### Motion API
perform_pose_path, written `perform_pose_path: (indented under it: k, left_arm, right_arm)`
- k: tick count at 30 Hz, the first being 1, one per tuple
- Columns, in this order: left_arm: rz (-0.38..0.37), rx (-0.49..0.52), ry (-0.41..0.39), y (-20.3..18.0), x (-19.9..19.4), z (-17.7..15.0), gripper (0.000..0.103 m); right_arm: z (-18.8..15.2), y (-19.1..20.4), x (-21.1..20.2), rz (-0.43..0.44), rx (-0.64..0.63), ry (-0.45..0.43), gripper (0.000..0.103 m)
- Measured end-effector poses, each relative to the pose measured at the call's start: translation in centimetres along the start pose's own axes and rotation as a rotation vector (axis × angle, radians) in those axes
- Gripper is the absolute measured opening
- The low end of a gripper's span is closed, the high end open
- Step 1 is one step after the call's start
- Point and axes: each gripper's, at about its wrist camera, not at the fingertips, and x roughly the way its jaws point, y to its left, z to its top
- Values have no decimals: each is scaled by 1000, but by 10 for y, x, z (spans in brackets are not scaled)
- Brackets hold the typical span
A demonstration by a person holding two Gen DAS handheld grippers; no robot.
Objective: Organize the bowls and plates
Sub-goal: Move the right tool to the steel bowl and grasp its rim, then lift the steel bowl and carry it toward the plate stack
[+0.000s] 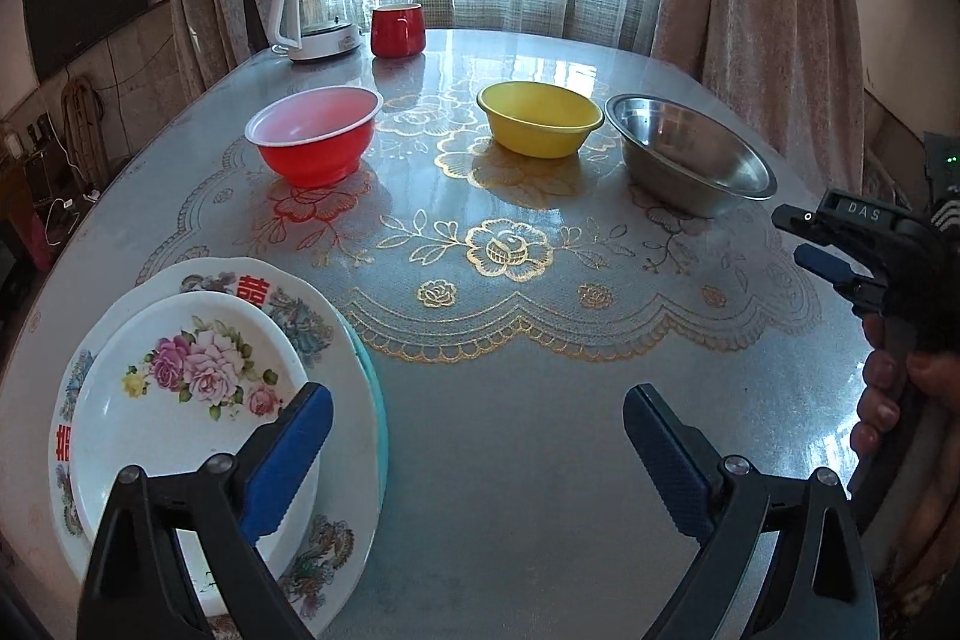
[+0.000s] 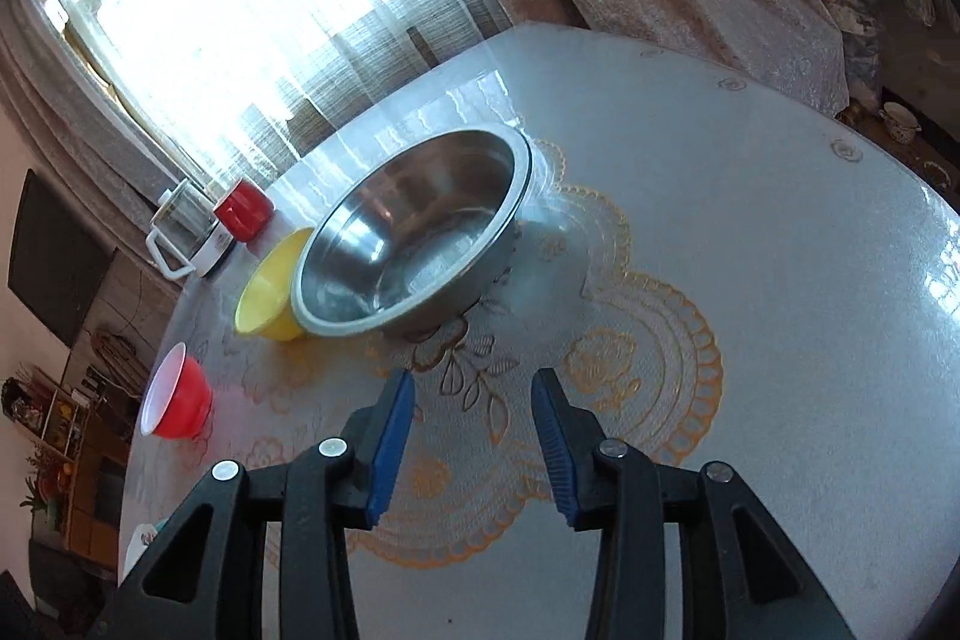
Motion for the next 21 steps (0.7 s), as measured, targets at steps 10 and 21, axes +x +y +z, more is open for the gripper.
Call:
perform_pose_path:
  k: [10, 21]
  left_arm:
    - [24, -6, 24, -10, 10, -1, 99]
    - [9, 16, -19, -22, 11, 21, 99]
  right_arm:
    - [60, -18, 43, 49, 120, 52, 41]
    - [59, -25, 77, 102, 111, 110, 19]
